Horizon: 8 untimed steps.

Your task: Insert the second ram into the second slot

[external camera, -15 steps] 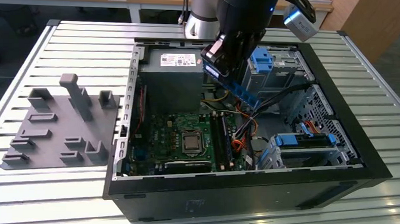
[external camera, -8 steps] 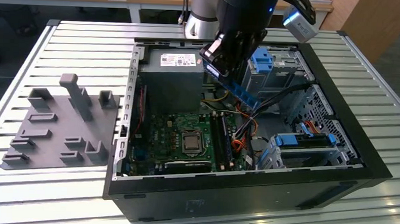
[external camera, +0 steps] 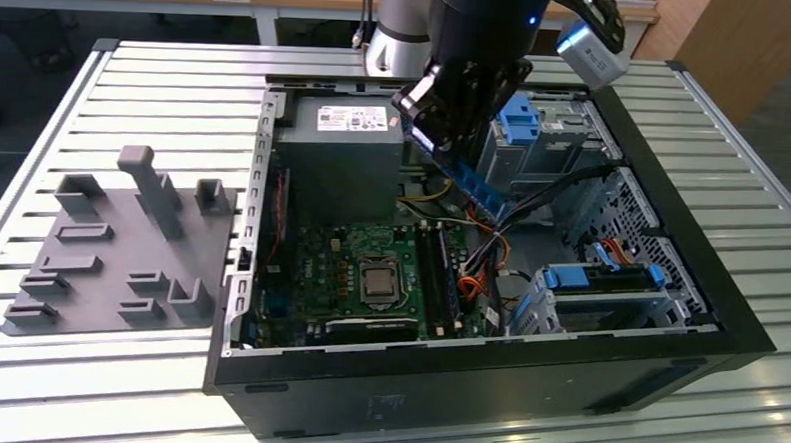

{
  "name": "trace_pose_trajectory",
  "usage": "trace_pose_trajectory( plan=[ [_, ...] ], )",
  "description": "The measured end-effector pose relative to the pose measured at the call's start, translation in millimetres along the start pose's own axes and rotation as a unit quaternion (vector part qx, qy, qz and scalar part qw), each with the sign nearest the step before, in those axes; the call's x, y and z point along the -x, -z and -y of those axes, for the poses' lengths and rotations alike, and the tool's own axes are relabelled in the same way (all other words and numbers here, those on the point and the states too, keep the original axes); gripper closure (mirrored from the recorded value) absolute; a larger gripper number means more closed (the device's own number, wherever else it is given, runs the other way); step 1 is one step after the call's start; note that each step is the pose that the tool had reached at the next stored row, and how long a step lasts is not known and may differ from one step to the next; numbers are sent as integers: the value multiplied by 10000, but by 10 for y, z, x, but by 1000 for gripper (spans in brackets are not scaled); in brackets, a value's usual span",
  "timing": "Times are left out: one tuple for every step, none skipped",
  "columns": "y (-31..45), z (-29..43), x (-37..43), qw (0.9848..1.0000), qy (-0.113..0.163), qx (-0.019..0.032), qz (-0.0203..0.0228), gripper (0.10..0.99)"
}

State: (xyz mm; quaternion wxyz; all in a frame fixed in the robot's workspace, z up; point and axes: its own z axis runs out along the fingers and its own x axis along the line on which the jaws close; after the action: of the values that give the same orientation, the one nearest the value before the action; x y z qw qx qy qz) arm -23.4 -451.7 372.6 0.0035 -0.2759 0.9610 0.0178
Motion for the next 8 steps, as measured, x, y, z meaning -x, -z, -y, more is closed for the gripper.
trace_pose_trajectory(
  plan=[
    [0, 0, 0, 10000, -66, -2, 2, 949],
    [0, 0, 0, 9999, -136, -5, 3, 949],
    [0, 0, -1, 9998, -211, -7, 4, 949],
    [0, 0, 0, 9996, -287, -10, 6, 949],
    [-1, 0, 0, 9994, -355, -12, 7, 949],
    [0, 0, 0, 9991, -423, -15, 8, 949],
    [-1, 0, 0, 9988, -494, -17, 10, 949],
    [-1, 0, 0, 9984, -565, -19, 12, 949]
  ],
)
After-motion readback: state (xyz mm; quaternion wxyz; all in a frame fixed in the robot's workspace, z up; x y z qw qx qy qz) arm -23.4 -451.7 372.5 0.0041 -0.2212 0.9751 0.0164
